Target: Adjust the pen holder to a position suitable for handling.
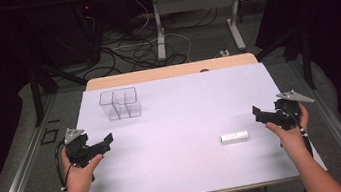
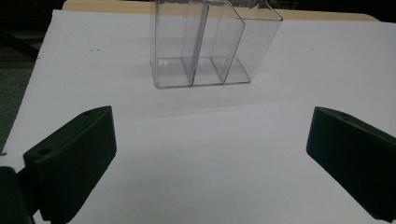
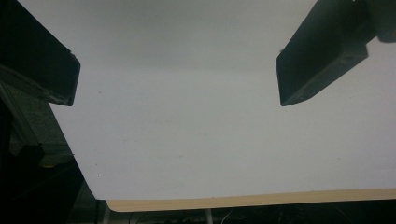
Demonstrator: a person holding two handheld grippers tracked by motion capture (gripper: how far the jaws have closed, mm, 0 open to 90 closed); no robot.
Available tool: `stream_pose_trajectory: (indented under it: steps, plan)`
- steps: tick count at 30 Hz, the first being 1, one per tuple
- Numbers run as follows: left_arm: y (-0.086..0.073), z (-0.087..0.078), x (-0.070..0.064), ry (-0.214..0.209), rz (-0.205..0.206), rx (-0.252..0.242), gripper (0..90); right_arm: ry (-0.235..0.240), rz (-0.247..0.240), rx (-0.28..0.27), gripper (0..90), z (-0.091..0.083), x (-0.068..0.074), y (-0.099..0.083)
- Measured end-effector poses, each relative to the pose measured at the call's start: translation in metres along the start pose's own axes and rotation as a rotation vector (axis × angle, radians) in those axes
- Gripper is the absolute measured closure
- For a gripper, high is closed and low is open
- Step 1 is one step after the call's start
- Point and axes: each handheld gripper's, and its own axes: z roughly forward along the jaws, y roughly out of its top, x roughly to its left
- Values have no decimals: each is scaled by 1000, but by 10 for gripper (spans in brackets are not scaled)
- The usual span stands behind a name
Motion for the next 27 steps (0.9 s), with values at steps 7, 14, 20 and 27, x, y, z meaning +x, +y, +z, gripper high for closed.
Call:
stream_pose_trajectory:
  steps: [7,14,20,27]
  plan:
    - [5,4,-3,-2,12,17,16,37,-9,-22,0,3,5,-4]
    - [9,9,-5,-6,-13,18,17,49,-47,-20,0,6,13,-5]
    - [26,10,-6,16,-25,-1,60,46,-66,-14,3,2,14,-8]
    - [54,16,-3,53,-11,-19,159,36,-48,-25,30,-1,14,-9]
